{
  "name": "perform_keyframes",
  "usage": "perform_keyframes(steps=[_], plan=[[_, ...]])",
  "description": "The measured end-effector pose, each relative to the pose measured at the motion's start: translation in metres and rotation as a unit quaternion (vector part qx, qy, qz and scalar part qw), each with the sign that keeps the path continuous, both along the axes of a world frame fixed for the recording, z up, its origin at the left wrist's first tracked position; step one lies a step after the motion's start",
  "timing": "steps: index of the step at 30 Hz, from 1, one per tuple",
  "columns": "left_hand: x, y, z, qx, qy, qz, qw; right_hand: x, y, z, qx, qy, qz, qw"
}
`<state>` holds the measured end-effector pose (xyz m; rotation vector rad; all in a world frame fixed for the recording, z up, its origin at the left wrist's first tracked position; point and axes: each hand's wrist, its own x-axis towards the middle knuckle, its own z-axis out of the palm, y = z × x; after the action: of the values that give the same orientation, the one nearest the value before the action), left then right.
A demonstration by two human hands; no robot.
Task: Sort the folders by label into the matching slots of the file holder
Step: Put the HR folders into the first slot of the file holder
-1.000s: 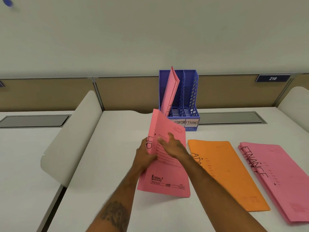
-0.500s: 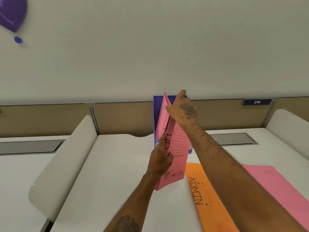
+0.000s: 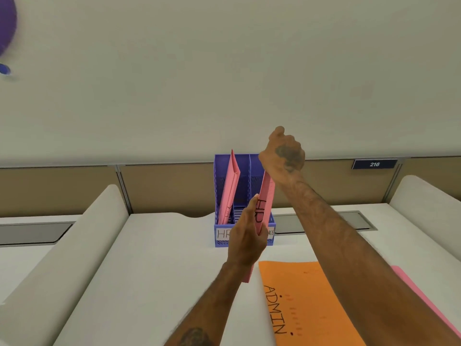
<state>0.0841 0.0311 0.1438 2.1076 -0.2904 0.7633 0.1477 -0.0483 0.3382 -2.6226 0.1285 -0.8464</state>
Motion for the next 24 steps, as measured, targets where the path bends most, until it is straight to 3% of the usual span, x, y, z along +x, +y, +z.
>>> perform_keyframes(steps=[5,8,10,12,17,21,24], plan=[[0.022,0.004,0.009,-0.034,-0.008,-0.07,0.997,0.007,-0.016,0.011,-0.008,-0.026,0.016,1.0],[0.048,0.015,0.023,-0.064,-0.035,-0.015,0.997,0.011,-0.023,0.017,-0.008,-0.051,0.02,0.998],[0.073,0.024,0.034,0.003,-0.022,0.038,0.999,0.014,-0.025,0.019,-0.004,-0.072,0.027,0.997],[0.101,0.033,0.041,0.127,0.031,0.048,0.99,0.019,-0.026,0.022,-0.002,-0.094,0.032,0.995],[0.155,0.058,0.048,0.359,0.15,0.046,0.92,0.031,-0.024,0.03,-0.008,-0.142,0.048,0.989],[0.176,0.074,0.048,0.438,0.188,0.029,0.879,0.042,-0.018,0.037,-0.009,-0.169,0.062,0.984],[0.179,0.08,0.048,0.429,0.175,0.026,0.886,0.048,-0.011,0.042,0.001,-0.185,0.069,0.98]])
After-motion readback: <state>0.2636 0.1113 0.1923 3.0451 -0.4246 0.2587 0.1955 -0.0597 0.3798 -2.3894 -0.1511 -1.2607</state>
